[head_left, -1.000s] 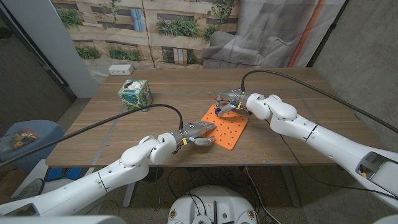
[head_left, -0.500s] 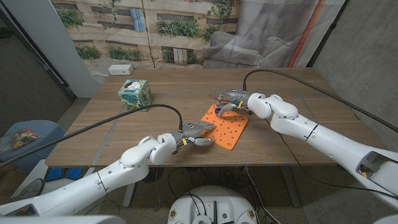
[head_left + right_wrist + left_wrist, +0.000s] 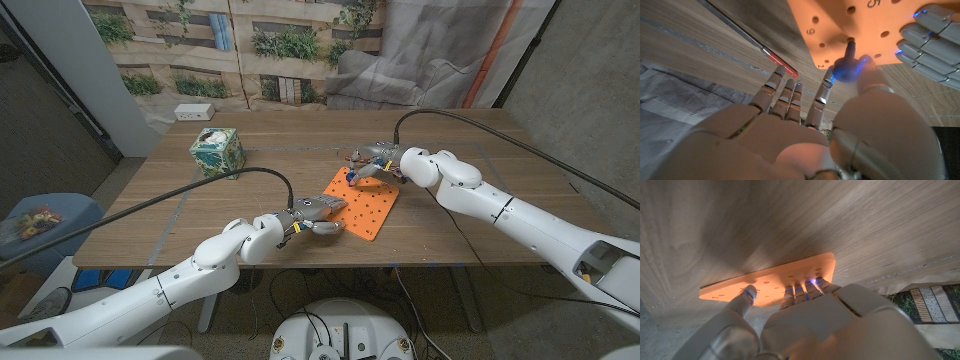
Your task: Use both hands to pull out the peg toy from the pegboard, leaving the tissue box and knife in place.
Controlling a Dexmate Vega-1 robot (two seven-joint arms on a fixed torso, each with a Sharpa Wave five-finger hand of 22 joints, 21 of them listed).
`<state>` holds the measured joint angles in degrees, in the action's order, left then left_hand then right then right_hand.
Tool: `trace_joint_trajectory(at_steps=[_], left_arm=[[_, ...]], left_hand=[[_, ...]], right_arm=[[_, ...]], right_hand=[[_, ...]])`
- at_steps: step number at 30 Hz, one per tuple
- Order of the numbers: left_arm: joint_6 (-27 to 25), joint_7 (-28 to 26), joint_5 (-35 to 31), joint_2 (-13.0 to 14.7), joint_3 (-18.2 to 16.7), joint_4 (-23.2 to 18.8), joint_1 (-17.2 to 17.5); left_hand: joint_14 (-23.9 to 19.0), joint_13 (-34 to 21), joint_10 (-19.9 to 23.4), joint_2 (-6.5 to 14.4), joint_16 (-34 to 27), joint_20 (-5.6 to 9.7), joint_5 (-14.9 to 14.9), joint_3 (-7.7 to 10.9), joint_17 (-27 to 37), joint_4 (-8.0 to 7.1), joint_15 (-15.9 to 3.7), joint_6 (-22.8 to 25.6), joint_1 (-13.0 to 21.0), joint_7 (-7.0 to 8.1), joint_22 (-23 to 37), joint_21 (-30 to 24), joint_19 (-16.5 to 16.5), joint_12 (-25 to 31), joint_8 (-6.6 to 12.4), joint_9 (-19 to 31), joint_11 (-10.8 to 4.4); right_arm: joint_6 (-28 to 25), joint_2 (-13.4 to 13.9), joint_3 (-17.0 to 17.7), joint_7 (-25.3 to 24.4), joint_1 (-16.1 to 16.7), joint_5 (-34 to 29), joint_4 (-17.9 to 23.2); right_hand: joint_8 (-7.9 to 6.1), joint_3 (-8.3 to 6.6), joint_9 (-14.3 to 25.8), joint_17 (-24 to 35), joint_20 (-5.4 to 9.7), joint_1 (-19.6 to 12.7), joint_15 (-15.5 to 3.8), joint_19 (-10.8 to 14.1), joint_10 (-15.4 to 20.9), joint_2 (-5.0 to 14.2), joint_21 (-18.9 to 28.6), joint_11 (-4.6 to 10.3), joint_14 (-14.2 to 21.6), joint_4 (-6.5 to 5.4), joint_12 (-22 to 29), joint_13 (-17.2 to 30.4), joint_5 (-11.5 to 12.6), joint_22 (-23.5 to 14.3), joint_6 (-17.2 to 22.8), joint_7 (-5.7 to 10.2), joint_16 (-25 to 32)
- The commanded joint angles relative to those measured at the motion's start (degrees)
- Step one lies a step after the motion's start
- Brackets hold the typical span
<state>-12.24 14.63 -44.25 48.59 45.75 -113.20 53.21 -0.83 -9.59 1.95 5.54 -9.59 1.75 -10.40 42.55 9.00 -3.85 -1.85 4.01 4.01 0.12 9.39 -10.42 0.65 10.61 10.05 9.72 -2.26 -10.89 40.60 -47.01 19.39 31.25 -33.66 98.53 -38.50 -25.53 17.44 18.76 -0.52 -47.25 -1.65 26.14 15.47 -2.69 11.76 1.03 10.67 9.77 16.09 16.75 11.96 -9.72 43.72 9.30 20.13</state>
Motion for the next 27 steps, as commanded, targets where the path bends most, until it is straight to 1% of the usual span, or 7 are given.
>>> trace_joint_trajectory(at_steps=[1, 12, 27], left_arm=[[0.0, 2.8, 0.1, -0.2, 0.4, 0.5, -0.6], [0.1, 2.6, 0.0, -0.4, 0.5, 0.8, -0.9], [-0.2, 2.4, -0.3, -0.2, 0.2, 0.4, -1.0]], left_hand=[[-3.3, -0.4, 3.6, 4.4, -0.4, 5.88, 0.0, 0.19, 0.4, 0.55, -0.05, 2.9, 0.6, -1.42, 0.2, -0.5, 2.3, 0.4, 0.33, 0.2, 0.76], [-3.4, -0.4, 3.6, 4.5, -0.4, 5.92, 0.1, 0.40, 0.4, 0.78, -0.07, 2.9, 0.7, -1.39, 0.3, -0.5, 2.3, 0.4, 0.33, 0.2, 0.78], [-3.4, -0.4, 3.6, 4.4, -0.4, 5.87, 0.2, 0.61, 0.4, 1.03, -0.04, 2.9, 0.8, -1.36, 0.3, -0.5, 2.3, 0.3, 0.32, 0.2, 0.69]], right_arm=[[0.2, 0.3, -0.2, -0.1, -0.6, 2.0, -0.6], [0.3, 0.6, -0.1, 0.2, -1.1, 2.9, -0.1], [-0.4, 1.5, 1.5, -0.2, -1.0, 5.0, 1.4]], right_hand=[[-2.48, -0.20, 1.6, 0.2, 0.09, -1.0, -0.04, 0.6, 0.6, 0.39, -0.1, -0.27, 0.3, -0.29, -0.1, 0.0, 0.3, -0.1, 4.0, 3.40, 0.3], [-2.56, -0.12, 1.7, 0.3, 0.06, -1.1, 0.04, 0.5, 0.4, 0.40, -0.2, -0.36, 0.2, -0.28, -0.3, 0.0, 0.3, -0.1, 3.9, 3.40, 0.3], [-2.56, 0.07, 1.9, 0.4, -0.16, -1.0, 0.48, 0.2, 0.2, 0.41, -0.4, -0.54, -0.2, -0.42, -0.6, -0.1, 0.3, -0.1, 3.5, 3.39, 0.1]])
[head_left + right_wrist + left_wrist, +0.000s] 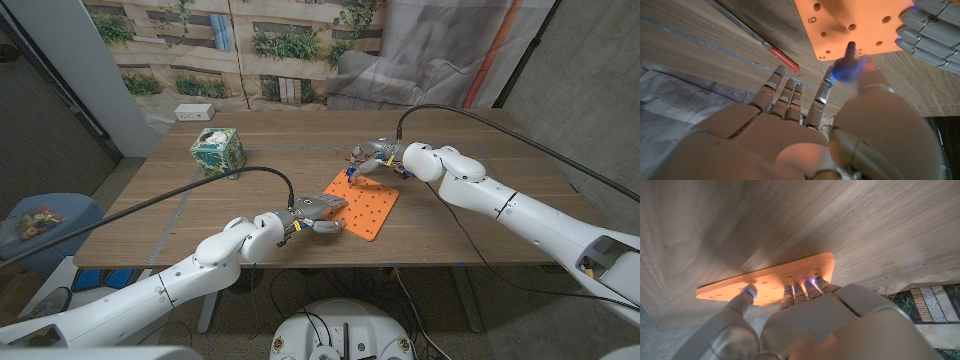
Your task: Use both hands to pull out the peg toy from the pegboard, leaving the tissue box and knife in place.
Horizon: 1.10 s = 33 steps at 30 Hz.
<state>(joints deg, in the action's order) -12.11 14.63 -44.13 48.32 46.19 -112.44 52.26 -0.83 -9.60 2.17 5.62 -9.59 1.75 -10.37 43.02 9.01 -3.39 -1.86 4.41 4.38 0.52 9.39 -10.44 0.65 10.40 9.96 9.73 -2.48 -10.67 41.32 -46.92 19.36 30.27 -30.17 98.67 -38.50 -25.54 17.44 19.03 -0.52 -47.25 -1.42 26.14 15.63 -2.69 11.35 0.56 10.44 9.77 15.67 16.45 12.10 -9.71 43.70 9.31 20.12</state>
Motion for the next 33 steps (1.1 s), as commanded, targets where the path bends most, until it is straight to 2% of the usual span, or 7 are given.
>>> trace_joint_trajectory(at_steps=[1, 14, 33], left_arm=[[-0.3, 2.4, -0.6, 0.2, -0.2, -0.5, 0.0], [-1.6, 2.2, -1.5, 0.9, -1.0, -2.3, 1.0], [-1.9, 0.8, -2.3, 1.9, -2.9, -4.5, 2.0]], left_hand=[[-3.4, -0.4, 3.4, 4.4, -0.4, 5.86, 0.1, 0.15, 0.4, 0.57, -0.03, 2.5, 0.4, -1.72, 0.3, -0.5, 2.3, 0.5, 0.41, 0.2, 0.91], [-3.4, -0.4, 3.4, 4.3, -0.4, 5.78, 0.2, 0.31, 0.4, 0.67, -0.01, 2.5, 0.4, -1.72, 0.3, -0.4, 2.3, 0.5, 0.40, 0.2, 0.94], [-3.6, -0.4, 3.7, 4.3, -0.5, 5.71, 0.2, 0.57, 0.5, 0.76, -0.07, 2.5, 0.3, -1.63, 0.3, -0.5, 2.4, 0.6, 0.41, 0.3, 0.96]], right_arm=[[-0.8, 0.8, 1.5, -0.3, 0.0, 1.5, 1.5], [-3.5, 2.1, 2.8, -1.2, 0.7, 1.8, 3.4], [-6.5, 3.3, 3.4, -2.0, 0.5, 0.6, 4.0]], right_hand=[[-2.56, 0.08, 1.9, 0.1, -0.17, -1.0, 0.26, 0.2, -0.1, 0.42, 0.0, -0.14, 0.0, -0.43, -0.2, 0.2, 0.2, -0.2, 3.4, 3.37, 0.1], [-2.63, 0.21, 2.0, 0.2, -0.33, -0.8, 0.40, -0.1, -0.1, 0.50, -0.1, -0.38, -0.2, -0.54, -0.4, 0.1, 0.2, -0.2, 3.3, 3.37, 0.0], [-2.62, 0.40, 2.1, 0.3, -0.37, -0.5, 0.52, -0.3, -0.3, 0.62, -0.2, -0.47, -0.5, -0.65, -0.7, 0.0, 0.3, -0.2, 2.9, 3.37, -0.2]])
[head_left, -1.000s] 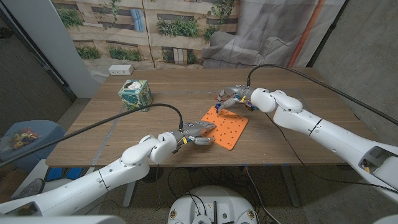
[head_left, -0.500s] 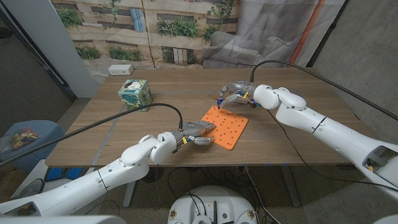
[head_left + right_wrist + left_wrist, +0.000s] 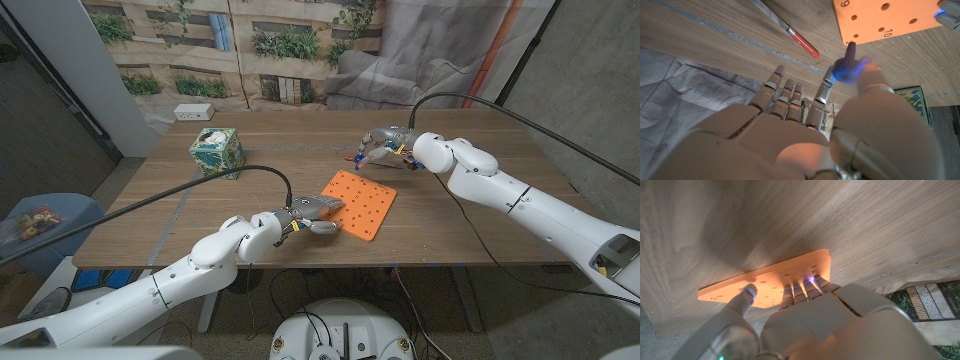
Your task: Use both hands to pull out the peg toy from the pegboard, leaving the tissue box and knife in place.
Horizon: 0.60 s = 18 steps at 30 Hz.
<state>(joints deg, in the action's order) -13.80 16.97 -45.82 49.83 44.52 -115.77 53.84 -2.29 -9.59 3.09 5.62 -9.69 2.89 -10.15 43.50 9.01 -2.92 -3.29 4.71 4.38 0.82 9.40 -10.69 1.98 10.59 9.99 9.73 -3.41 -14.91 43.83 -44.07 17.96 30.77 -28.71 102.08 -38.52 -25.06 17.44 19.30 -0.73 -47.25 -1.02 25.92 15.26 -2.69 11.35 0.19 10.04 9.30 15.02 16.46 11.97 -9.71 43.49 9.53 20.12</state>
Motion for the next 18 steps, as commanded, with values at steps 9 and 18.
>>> trace_joint_trajectory(at_steps=[9, 18], left_arm=[[0.2, -2.6, -1.1, 0.2, -1.9, -1.5, 0.2], [1.0, -2.9, -1.1, 0.3, -2.7, -1.7, -0.3]], left_hand=[[-2.1, -0.4, 3.0, 4.4, -0.4, 4.54, 0.0, 0.19, 0.5, 0.30, 1.36, 2.3, 0.3, -1.97, 0.3, -0.2, 1.2, 0.5, 0.40, 0.2, 2.09], [-2.2, -0.4, 3.0, 4.3, -0.4, 4.54, 0.0, 0.27, 0.5, 0.31, 1.41, 2.3, 0.2, -1.95, 0.3, -0.2, 1.3, 0.5, 0.40, 0.3, 2.02]], right_arm=[[-4.2, 1.5, 1.0, -0.9, 0.2, -1.3, 0.8], [-6.1, 2.0, 1.1, -1.1, 0.2, -1.8, 0.7]], right_hand=[[-2.60, -0.02, 2.2, 0.1, -0.16, -0.4, 0.15, -0.1, 0.0, 0.67, -0.2, -0.15, -0.1, -0.19, -0.1, 0.0, 0.4, -0.2, 3.0, 3.15, -0.2], [-2.64, 0.01, 2.2, 0.1, -0.21, -0.4, 0.07, -0.1, 0.1, 0.75, -0.2, -0.20, -0.1, -0.21, -0.1, 0.0, 0.4, -0.2, 3.0, 3.16, -0.2]])
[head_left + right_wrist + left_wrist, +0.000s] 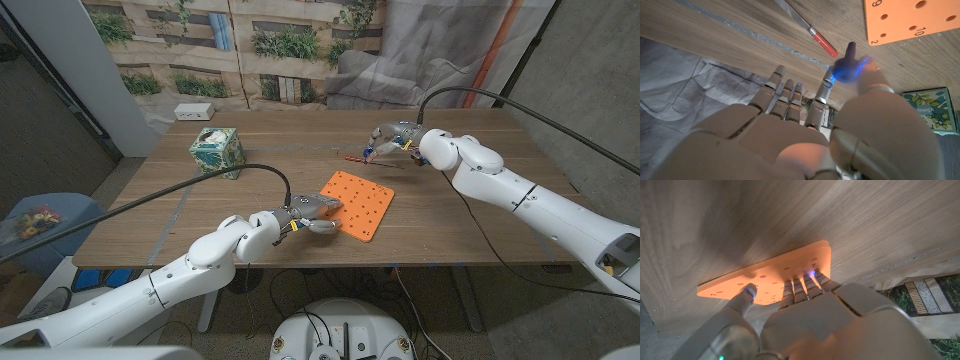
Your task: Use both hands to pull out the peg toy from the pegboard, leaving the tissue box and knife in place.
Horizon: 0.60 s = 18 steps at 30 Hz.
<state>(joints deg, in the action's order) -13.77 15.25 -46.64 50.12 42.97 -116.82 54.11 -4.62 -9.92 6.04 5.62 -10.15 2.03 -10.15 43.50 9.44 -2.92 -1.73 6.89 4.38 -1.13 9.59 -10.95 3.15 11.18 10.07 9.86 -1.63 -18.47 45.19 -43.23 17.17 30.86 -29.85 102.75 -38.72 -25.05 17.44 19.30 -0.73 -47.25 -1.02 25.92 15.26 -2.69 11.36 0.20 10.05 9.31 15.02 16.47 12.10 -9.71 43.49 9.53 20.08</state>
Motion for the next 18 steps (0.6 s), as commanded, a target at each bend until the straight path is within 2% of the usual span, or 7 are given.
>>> trace_joint_trajectory(at_steps=[1, 8, 18], left_arm=[[0.9, -1.2, -0.3, -0.1, -1.2, -0.7, -0.6], [-1.0, -2.7, 0.1, -1.1, -2.0, -1.2, 0.3], [-2.5, -4.4, 0.0, -1.1, -3.0, -2.5, 1.1]], left_hand=[[0.1, -0.1, 0.1, 4.3, 0.1, 5.42, 0.0, 0.28, 0.1, 0.32, -0.13, 0.2, 0.2, -0.03, 0.1, 0.0, 0.1, -0.1, 0.32, 0.1, 0.27], [0.0, -0.1, 0.1, 4.3, 0.0, 5.37, 0.0, 0.34, 0.1, 0.30, -0.06, 0.2, 0.2, -0.02, 0.1, 0.0, 0.2, -0.1, 0.33, 0.1, 0.25], [-0.2, -0.1, 0.3, 4.3, 0.0, 5.19, 0.0, 0.42, 0.1, 0.30, -0.12, 0.3, 0.1, -0.05, 0.1, -0.1, 0.5, -0.1, 0.36, 0.1, 0.03]], right_arm=[[-2.6, 0.8, 0.2, -0.4, 0.1, -0.7, 0.0], [-4.3, 1.3, 0.5, -0.9, 0.1, -1.2, -0.1], [-6.4, 2.2, 0.2, -0.5, -0.1, -2.6, 0.1]], right_hand=[[-2.44, 0.00, 2.2, 0.2, -0.21, -0.4, 0.09, -0.1, 0.1, 0.75, -0.2, -0.16, -0.1, -0.22, -0.1, 0.0, 0.3, -0.2, 3.0, 3.16, -0.2], [-2.46, 0.07, 2.2, 0.2, -0.24, -0.3, 0.02, -0.1, 0.1, 0.81, -0.2, 0.00, -0.1, -0.23, -0.2, 0.0, 0.3, -0.2, 3.0, 3.16, -0.2], [-2.52, 0.11, 2.3, 0.2, -0.25, -0.2, -0.03, -0.1, 0.1, 0.90, -0.2, 0.07, -0.1, -0.22, -0.3, 0.0, 0.3, -0.2, 3.0, 3.16, -0.2]])
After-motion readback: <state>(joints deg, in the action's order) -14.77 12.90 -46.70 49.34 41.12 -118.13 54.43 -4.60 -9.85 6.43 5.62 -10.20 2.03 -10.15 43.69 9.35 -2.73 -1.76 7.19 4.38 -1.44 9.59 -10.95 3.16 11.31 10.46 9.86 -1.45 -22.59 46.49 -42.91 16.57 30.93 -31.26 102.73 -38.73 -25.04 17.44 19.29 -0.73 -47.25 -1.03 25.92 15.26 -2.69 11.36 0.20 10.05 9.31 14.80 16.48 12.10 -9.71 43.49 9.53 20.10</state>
